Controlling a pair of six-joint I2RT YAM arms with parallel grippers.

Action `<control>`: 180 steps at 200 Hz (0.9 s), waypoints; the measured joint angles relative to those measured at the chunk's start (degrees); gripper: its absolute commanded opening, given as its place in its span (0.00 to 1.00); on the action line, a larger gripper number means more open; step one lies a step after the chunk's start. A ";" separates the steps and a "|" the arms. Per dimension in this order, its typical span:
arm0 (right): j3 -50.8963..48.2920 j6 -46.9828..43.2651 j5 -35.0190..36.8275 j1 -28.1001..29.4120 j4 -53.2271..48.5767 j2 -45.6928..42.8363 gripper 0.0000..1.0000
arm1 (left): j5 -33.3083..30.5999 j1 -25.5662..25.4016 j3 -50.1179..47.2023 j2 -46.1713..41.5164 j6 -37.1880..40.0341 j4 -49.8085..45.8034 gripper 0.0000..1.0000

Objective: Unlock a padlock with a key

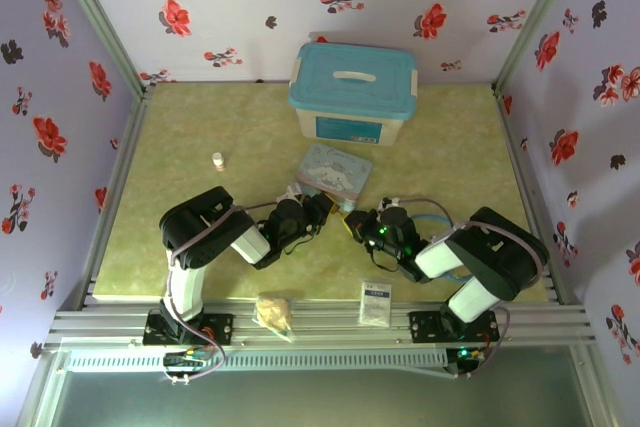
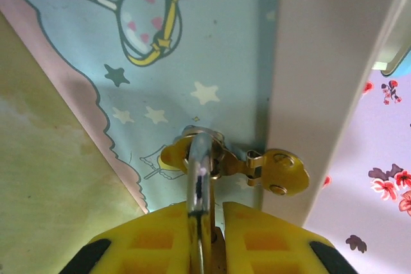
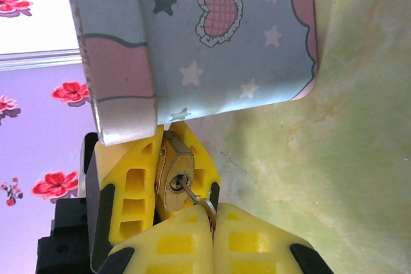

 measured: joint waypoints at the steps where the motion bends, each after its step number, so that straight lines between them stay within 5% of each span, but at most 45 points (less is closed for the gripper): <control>1: 0.02 0.00 0.00 0.00 -0.09 -0.02 0.00 | 0.00 0.00 0.00 0.00 0.00 -0.02 0.00; 180: 3.72 -6.29 8.81 5.14 1.03 5.51 0.00 | -5.81 -0.33 0.15 0.39 0.28 -1.64 0.00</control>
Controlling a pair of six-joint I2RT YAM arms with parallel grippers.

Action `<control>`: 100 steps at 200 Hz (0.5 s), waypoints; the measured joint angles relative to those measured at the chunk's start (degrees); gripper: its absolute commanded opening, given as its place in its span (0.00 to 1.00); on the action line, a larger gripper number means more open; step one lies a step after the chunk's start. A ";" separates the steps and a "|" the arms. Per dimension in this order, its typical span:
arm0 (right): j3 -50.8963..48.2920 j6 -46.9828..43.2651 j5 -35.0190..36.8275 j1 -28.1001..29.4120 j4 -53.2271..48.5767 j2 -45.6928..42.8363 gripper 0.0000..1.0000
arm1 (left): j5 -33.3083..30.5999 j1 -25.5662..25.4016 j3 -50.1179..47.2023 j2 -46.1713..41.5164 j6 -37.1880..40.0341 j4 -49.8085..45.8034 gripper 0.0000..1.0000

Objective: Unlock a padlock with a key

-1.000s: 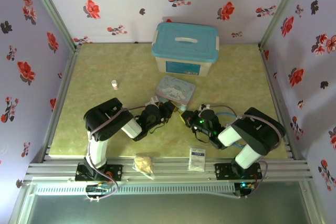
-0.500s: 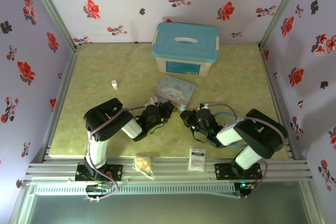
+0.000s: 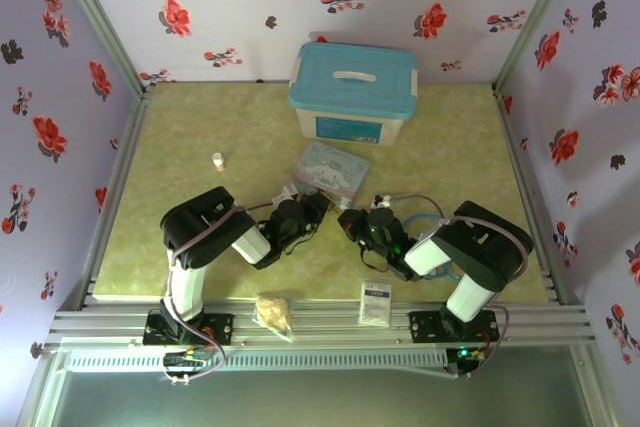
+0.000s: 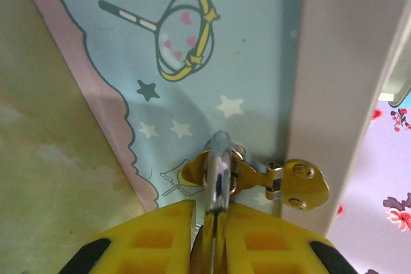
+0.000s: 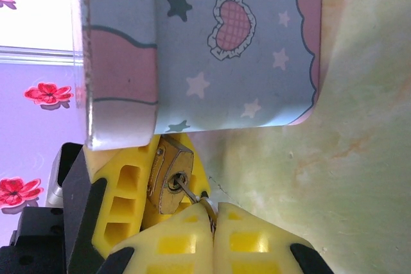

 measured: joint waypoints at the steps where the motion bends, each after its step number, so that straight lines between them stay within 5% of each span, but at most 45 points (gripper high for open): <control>1: 0.04 -0.07 0.04 0.04 0.00 0.02 0.00 | -0.02 0.00 0.00 0.00 0.00 0.00 0.00; 100: 2.45 -6.60 1.64 2.93 -5.68 0.09 0.00 | 0.85 -0.55 1.44 1.95 -0.46 1.92 0.00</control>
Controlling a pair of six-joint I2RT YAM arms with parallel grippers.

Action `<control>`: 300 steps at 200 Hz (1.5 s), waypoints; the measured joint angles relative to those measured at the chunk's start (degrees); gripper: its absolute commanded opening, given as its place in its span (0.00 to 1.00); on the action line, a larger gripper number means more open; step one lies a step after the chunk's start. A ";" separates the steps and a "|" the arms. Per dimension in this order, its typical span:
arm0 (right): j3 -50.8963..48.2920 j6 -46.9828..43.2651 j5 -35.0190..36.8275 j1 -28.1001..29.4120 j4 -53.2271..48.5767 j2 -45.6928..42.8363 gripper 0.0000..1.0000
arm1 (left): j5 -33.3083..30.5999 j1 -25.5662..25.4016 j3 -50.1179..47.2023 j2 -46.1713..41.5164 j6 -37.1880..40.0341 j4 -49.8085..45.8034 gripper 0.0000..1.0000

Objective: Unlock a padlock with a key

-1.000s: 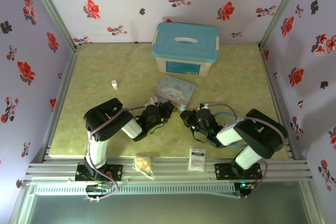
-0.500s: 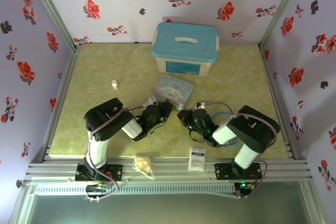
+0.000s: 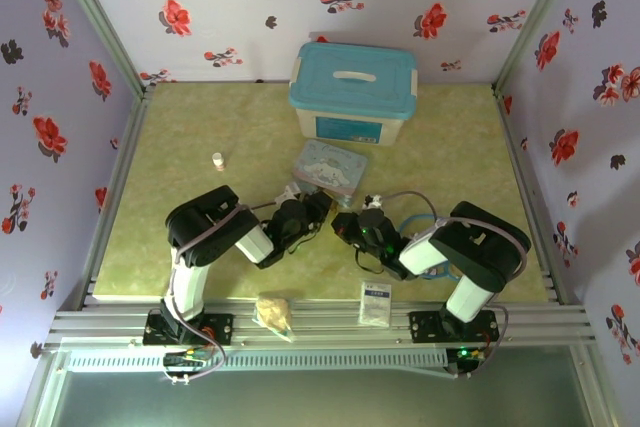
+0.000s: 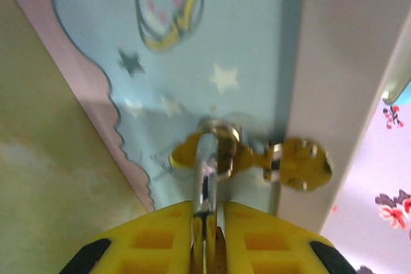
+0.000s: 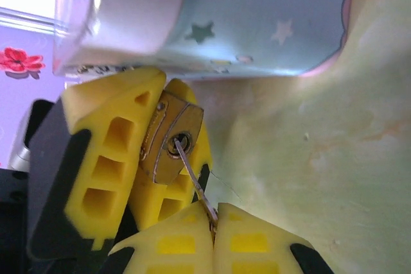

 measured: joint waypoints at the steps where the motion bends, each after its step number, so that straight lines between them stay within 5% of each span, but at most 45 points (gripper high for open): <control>1: 0.00 0.02 -0.04 -0.02 -0.09 0.00 0.00 | 0.17 -0.04 0.00 0.04 -0.02 0.04 0.00; 123: -12.24 9.01 -9.86 -8.24 21.16 5.27 0.00 | 8.00 -0.35 -0.61 -1.07 3.93 -1.99 0.00; 159: -11.85 6.03 -17.33 -12.13 6.36 -6.47 0.00 | 8.07 -0.20 -0.81 -1.62 5.44 -2.89 0.00; 211: -3.02 -10.38 -29.22 -19.23 -29.46 -29.97 0.00 | 8.04 -0.13 -1.20 -5.64 9.49 -9.38 0.00; 249: 2.51 -20.50 -36.17 -21.68 -46.12 -29.57 0.00 | 8.09 -0.13 -1.20 -8.39 12.59 -15.08 0.00; 300: 3.74 -26.14 -40.30 -21.68 -51.98 -27.41 0.00 | 9.60 -0.13 -0.83 -8.85 14.82 -18.73 0.10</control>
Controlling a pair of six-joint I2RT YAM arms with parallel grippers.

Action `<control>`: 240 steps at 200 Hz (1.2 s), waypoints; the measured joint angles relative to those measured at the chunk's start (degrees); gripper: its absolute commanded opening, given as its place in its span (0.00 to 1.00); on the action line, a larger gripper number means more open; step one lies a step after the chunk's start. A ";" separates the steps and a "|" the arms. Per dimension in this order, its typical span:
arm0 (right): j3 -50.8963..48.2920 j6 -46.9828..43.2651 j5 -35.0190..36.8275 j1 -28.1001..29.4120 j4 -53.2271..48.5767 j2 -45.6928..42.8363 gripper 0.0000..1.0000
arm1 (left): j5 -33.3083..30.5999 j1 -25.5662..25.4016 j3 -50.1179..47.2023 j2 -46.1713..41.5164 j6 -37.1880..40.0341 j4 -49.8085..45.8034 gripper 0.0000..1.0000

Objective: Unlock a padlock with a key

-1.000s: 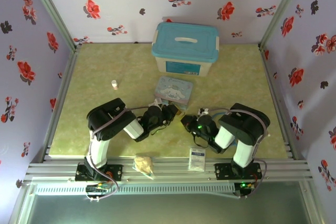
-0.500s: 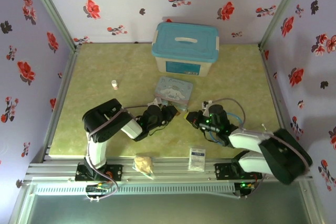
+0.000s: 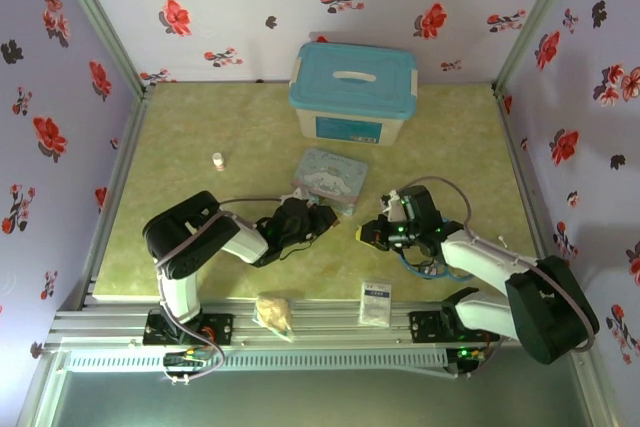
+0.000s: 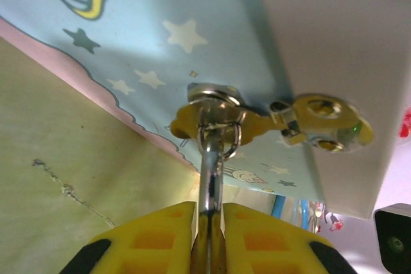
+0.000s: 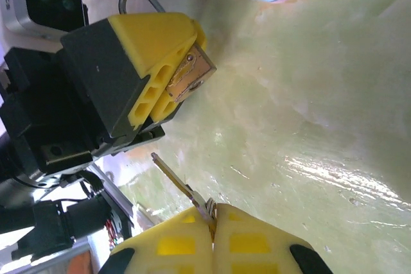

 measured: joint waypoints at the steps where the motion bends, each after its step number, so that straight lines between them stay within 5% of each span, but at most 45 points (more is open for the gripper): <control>1: 0.02 -0.09 -0.02 0.00 -0.02 0.02 0.00 | 0.00 0.00 0.00 -0.07 0.11 -0.15 0.10; 33: 0.72 -3.06 -2.27 0.07 -0.52 0.39 0.00 | -0.57 -0.02 -0.35 -4.22 2.25 -6.25 0.36; 68: 5.22 -7.48 -3.67 1.62 -3.02 0.52 0.00 | -3.89 -0.02 -2.91 -15.43 7.26 -13.35 0.48; 97: 6.16 -7.52 -6.27 3.48 -0.63 0.87 0.00 | -4.22 0.00 -3.06 -25.29 16.15 -15.39 0.45; 132: 6.16 -4.48 -10.12 5.92 6.95 0.76 0.00 | 2.84 0.79 -2.99 -28.96 25.38 -11.45 0.35; 184: 6.16 -0.85 -12.68 6.56 14.08 -1.77 0.00 | 9.86 1.14 -3.02 -28.30 28.26 -7.91 0.35; 219: 6.10 0.13 -13.14 6.56 15.28 -1.81 0.00 | 11.96 1.29 -3.06 -28.26 29.14 -7.06 0.18; 240: 5.88 0.33 -13.16 6.56 15.34 -2.08 0.00 | 13.09 1.29 -3.06 -27.98 29.09 -6.97 0.17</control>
